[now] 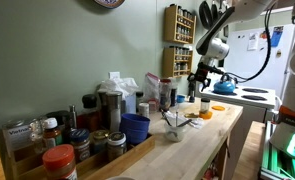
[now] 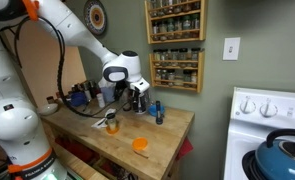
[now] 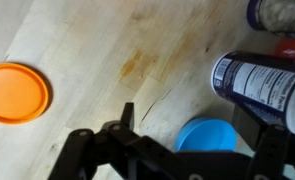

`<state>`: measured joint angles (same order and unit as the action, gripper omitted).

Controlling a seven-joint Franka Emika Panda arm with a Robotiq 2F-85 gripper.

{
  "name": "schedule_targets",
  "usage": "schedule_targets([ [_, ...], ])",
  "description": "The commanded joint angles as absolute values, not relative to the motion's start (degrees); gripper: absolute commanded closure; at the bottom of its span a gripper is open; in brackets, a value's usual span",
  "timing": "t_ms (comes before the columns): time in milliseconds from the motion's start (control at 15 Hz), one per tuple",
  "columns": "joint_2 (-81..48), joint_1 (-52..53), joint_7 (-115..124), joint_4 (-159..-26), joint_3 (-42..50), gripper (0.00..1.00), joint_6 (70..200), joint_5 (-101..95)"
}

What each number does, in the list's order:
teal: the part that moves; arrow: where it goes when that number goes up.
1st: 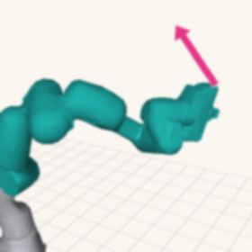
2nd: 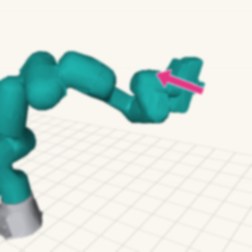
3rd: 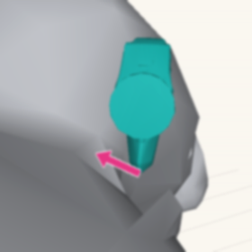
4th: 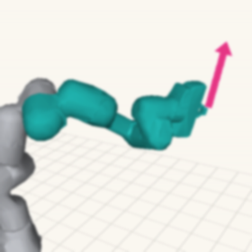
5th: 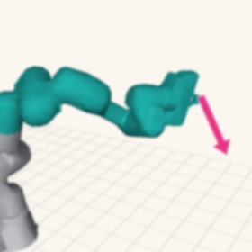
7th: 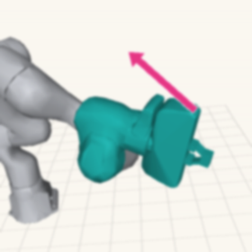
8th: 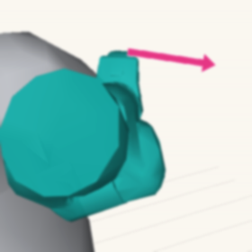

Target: Move the blue bowl backwards

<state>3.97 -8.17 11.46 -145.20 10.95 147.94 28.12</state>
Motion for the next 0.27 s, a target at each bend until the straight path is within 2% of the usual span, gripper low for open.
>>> schedule_targets([
  [0,18.5,-10.3,-0.3,-154.1,13.1,0.0,141.0,25.7],
  [133,24.7,-10.9,-6.0,-156.8,14.7,0.0,136.8,24.0],
  [200,16.7,-9.9,-1.6,-151.8,13.7,0.0,139.8,26.1],
])
